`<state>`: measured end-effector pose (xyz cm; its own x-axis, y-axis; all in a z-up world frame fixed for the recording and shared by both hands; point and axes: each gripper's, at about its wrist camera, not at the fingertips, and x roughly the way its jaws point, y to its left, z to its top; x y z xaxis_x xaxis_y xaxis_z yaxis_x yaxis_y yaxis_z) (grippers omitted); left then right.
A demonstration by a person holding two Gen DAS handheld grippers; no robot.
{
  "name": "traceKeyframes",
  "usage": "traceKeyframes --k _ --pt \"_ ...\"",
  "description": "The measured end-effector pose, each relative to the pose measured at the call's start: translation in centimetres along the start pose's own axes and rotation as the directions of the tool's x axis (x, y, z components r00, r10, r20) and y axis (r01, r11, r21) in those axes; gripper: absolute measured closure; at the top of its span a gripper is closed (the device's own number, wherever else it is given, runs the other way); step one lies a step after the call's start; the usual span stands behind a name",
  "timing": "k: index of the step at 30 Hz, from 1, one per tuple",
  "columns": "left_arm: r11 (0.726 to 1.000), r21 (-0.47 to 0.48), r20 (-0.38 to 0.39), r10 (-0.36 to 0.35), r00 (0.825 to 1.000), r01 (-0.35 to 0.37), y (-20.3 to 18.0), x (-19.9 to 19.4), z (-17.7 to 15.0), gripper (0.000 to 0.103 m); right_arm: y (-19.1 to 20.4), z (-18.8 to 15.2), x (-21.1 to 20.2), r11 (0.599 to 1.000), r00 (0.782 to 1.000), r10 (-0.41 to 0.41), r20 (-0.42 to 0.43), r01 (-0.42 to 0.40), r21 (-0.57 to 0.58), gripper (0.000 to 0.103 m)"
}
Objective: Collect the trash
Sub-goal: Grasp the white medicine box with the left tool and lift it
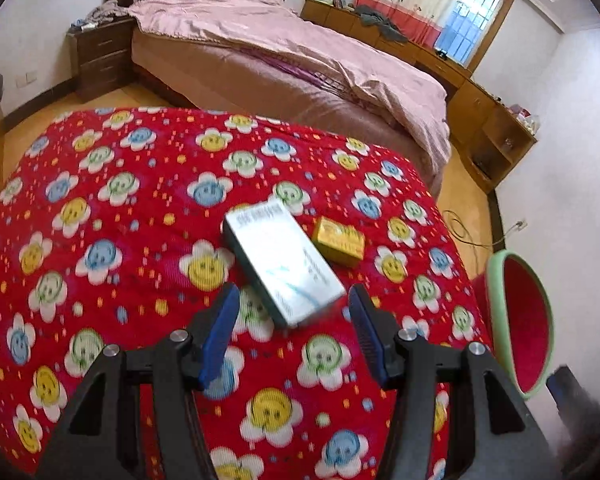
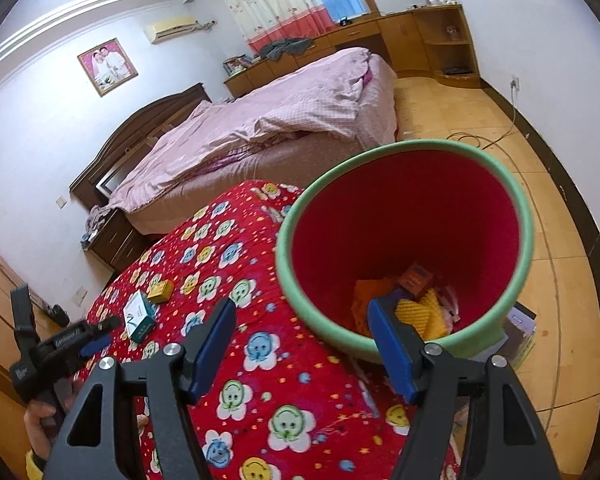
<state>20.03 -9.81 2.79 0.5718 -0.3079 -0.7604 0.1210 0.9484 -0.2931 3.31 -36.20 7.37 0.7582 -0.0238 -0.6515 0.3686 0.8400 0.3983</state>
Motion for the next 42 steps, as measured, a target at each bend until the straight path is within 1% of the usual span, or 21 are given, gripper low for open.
traceKeyframes --k 2,6,8,9,11,13,16,19,22,24,28,30,32,34,40,42 --pt "0.999 0.010 -0.007 0.033 0.999 -0.033 -0.2 1.1 0.7 0.046 0.3 0.0 0.4 1.000 1.000 0.002 -0.009 -0.002 -0.006 0.032" --pt "0.996 0.000 -0.052 0.091 0.995 -0.091 -0.4 3.6 1.3 0.044 0.7 0.0 1.1 1.000 1.000 0.008 -0.023 -0.008 -0.008 0.032" --pt "0.995 -0.009 -0.065 0.094 0.993 -0.094 -0.4 4.6 1.4 0.042 0.7 0.1 1.4 1.000 1.000 0.009 -0.028 -0.010 -0.012 0.032" --pt "0.996 -0.016 -0.065 0.090 0.994 -0.091 -0.4 4.9 1.3 0.038 0.7 0.1 1.5 1.000 1.000 0.010 -0.028 -0.010 -0.014 0.032" --pt "0.995 -0.026 -0.063 0.090 0.994 -0.092 -0.6 5.3 1.2 0.037 0.7 0.1 1.6 1.000 1.000 0.008 -0.030 -0.008 -0.018 0.032" --pt "0.993 -0.008 -0.070 0.113 0.991 -0.114 -1.1 6.0 1.0 0.037 0.7 0.1 1.9 1.000 0.999 0.007 -0.036 -0.007 -0.016 0.032" --pt "0.991 0.031 -0.061 0.134 0.989 -0.133 -1.6 6.1 1.0 0.036 0.6 0.0 2.1 1.000 0.999 0.007 -0.044 -0.007 -0.014 0.032" --pt "0.990 0.056 -0.057 0.131 0.990 -0.127 -1.5 6.0 0.9 0.036 0.8 -0.1 2.1 1.000 0.999 0.005 -0.046 -0.006 -0.017 0.032" --pt "0.990 0.067 -0.054 0.124 0.991 -0.121 -1.2 5.6 0.8 0.041 1.4 0.0 2.2 1.000 0.999 0.004 -0.048 -0.006 -0.029 0.032" --pt "0.989 0.080 -0.043 0.125 0.991 -0.121 -0.9 4.9 0.8 0.044 2.0 0.0 2.3 0.999 0.999 0.006 -0.051 -0.008 -0.038 0.032" --pt "0.991 0.085 -0.015 0.103 0.995 -0.101 0.1 3.1 1.4 0.046 3.3 0.1 2.5 0.998 0.998 0.013 -0.055 -0.016 -0.065 0.032" --pt "0.994 0.074 0.000 0.084 0.996 -0.084 1.0 1.9 1.7 0.049 4.3 0.1 2.7 0.997 0.998 0.018 -0.058 -0.023 -0.079 0.032" --pt "0.996 0.057 0.012 0.068 0.998 -0.069 2.2 1.0 1.9 0.050 5.2 0.2 2.9 0.995 0.998 0.026 -0.063 -0.031 -0.091 0.032" --pt "0.996 0.045 0.026 0.071 0.997 -0.072 3.3 0.4 1.9 0.050 6.4 0.2 3.4 0.994 0.997 0.032 -0.071 -0.040 -0.103 0.032" --pt "0.994 -0.001 0.078 0.110 0.991 -0.110 6.9 -0.8 1.9 0.050 9.9 -0.2 5.3 0.988 0.995 0.037 -0.094 -0.051 -0.145 0.032" --pt "0.994 -0.038 0.084 0.109 0.990 -0.106 8.3 -0.6 1.8 0.050 11.3 -0.4 6.4 0.986 0.993 0.043 -0.107 -0.060 -0.157 0.032"
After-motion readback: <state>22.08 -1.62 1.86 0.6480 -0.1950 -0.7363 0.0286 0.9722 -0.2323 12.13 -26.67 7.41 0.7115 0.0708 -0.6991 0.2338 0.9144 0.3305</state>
